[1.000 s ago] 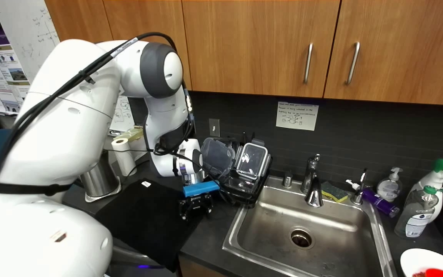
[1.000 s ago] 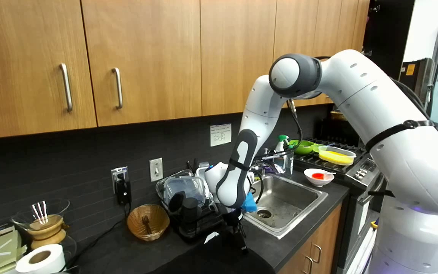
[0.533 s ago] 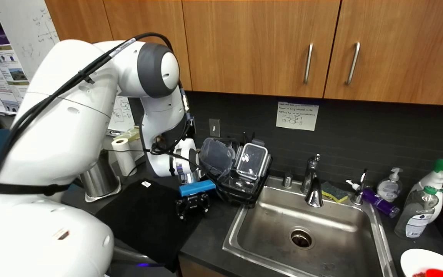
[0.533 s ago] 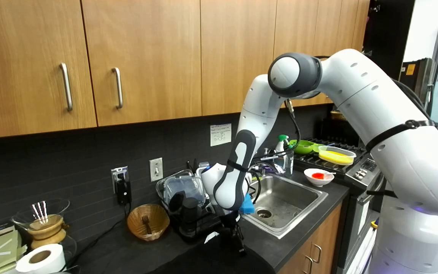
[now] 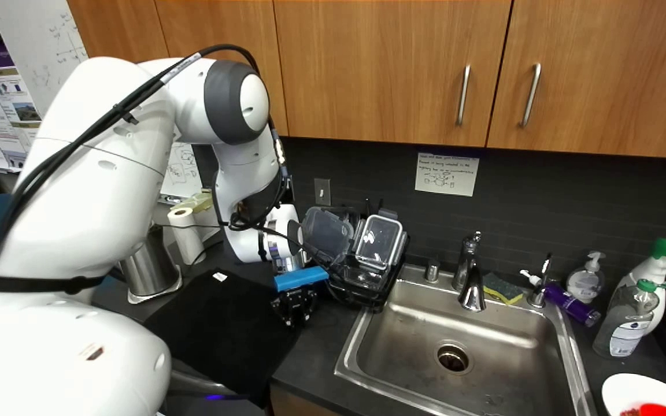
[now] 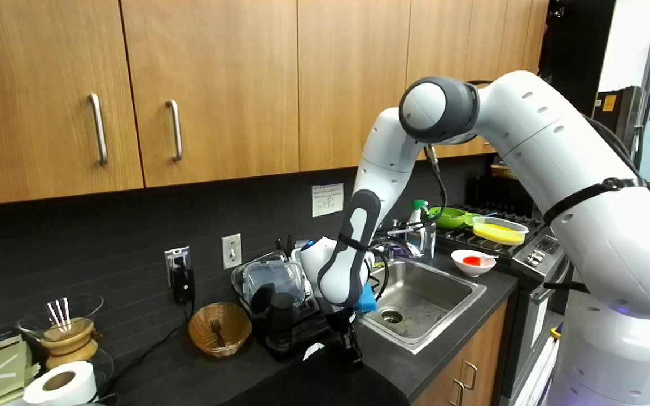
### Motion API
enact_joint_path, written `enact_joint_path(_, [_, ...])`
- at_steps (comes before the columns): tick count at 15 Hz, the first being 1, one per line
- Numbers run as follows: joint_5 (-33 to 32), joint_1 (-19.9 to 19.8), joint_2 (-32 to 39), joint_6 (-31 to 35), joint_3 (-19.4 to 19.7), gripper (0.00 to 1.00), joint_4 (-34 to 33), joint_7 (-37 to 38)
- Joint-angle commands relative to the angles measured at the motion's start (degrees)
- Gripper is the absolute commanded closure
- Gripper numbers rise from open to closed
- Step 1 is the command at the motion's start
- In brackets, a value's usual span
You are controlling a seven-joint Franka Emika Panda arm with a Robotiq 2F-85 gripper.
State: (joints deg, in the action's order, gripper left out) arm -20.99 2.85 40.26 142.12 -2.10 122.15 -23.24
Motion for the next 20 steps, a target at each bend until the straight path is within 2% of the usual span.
enact_joint_path(1, [-1.3, 0.0, -0.1, 1.5, 0.3, 0.97, 1.1, 0.7])
enact_joint_path(2, [-1.3, 0.1, -0.2, 1.6, 0.3, 1.0, 1.2, 0.8])
enact_joint_path(12, [-0.2, 0.3, -4.4, 1.0, 0.5, 0.99, 5.5, 4.8])
enact_joint_path(20, [3.0, -1.2, -9.4, 1.7, -0.3, 0.99, 9.5, 6.6])
